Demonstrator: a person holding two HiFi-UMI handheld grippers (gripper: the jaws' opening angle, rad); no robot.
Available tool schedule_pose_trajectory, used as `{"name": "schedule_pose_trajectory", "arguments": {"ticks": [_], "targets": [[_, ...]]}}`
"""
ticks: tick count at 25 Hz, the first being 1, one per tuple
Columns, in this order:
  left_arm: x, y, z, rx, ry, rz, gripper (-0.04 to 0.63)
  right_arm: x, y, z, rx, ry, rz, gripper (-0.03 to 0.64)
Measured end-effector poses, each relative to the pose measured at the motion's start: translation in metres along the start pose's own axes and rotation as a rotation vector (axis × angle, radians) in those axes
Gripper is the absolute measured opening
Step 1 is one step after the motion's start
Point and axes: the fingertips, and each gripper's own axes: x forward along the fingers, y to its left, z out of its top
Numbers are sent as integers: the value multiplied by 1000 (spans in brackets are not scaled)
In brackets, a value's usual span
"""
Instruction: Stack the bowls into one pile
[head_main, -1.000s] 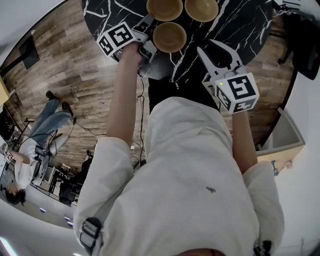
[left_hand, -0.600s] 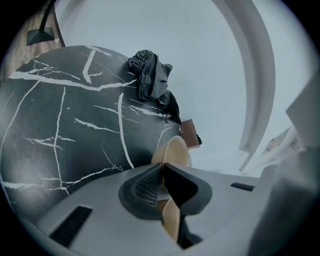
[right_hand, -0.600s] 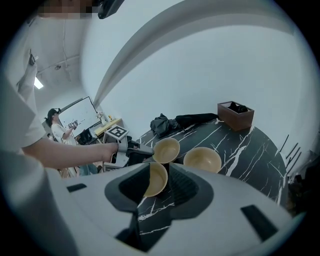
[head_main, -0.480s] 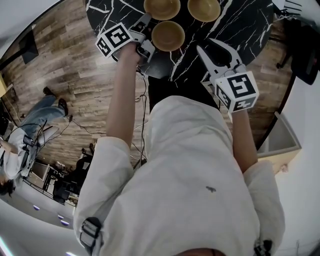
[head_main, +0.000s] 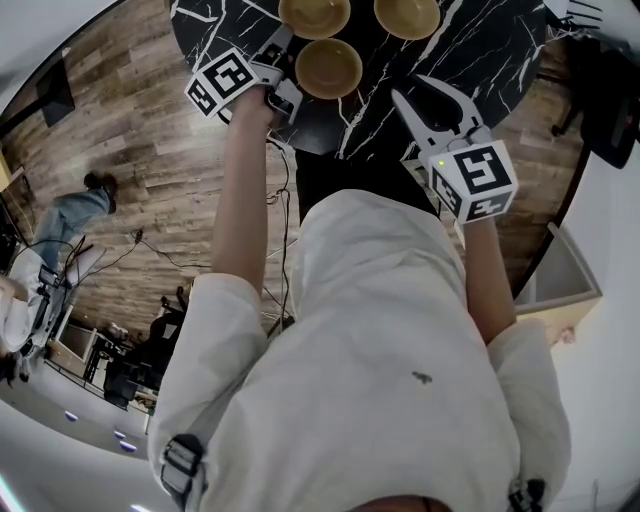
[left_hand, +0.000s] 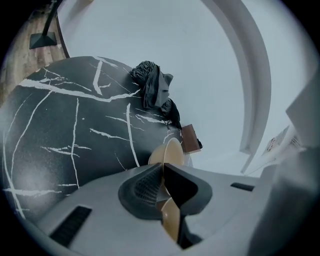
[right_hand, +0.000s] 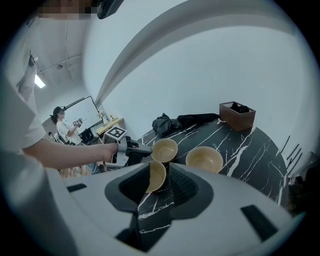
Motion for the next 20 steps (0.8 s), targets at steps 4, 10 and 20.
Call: {"name": "schedule_pose_trajectory", "arguments": {"ticks": [4,10,20], "targets": [[-4,5,3,-5,-16,12,17,0,1,-2,-1,3,4,124],[-17,1,7,-4,-36,17,17,1,5,4,-11,-13,16,124],[-47,-18,6,-2,-54,9,17,3,15,18,-23,-55,51,123]]}}
